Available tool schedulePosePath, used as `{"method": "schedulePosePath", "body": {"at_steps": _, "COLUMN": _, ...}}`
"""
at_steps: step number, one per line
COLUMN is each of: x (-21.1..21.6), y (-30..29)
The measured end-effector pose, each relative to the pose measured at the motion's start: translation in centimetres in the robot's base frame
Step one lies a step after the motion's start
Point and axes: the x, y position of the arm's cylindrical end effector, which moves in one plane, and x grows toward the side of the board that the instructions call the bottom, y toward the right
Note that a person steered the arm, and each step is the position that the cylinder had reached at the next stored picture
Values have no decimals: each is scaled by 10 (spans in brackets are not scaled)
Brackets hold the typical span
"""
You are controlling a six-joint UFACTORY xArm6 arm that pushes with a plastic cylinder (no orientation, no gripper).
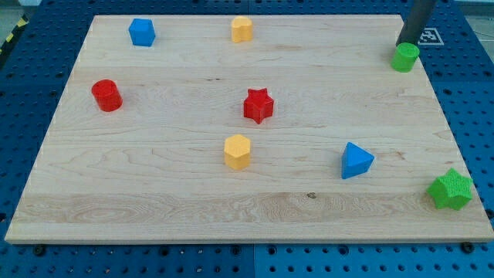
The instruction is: Push the green circle towards down side
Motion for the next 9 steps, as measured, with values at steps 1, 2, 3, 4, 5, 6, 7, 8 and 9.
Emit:
{"method": "schedulePosePath", "body": {"at_steps": 1, "x": -20, "y": -3}}
{"method": "schedulePosePath", "body": {"at_steps": 2, "x": -24, "y": -8}}
{"method": "schedulePosePath", "body": {"at_steps": 3, "x": -7, "y": -8}}
{"method": "schedulePosePath", "body": {"at_steps": 4, "x": 10, "y": -8}}
{"method": "schedulePosePath", "body": {"at_steps": 5, "x": 21, "y": -8}}
{"method": "schedulePosePath", "body": {"at_steps": 6, "x": 30, "y": -10}}
{"method": "schedulePosePath", "body": {"at_steps": 7, "x": 30, "y": -14}}
{"method": "schedulePosePath", "body": {"at_steps": 8, "x": 35, "y": -14}}
{"method": "schedulePosePath", "body": {"at_steps": 9, "x": 56, "y": -14}}
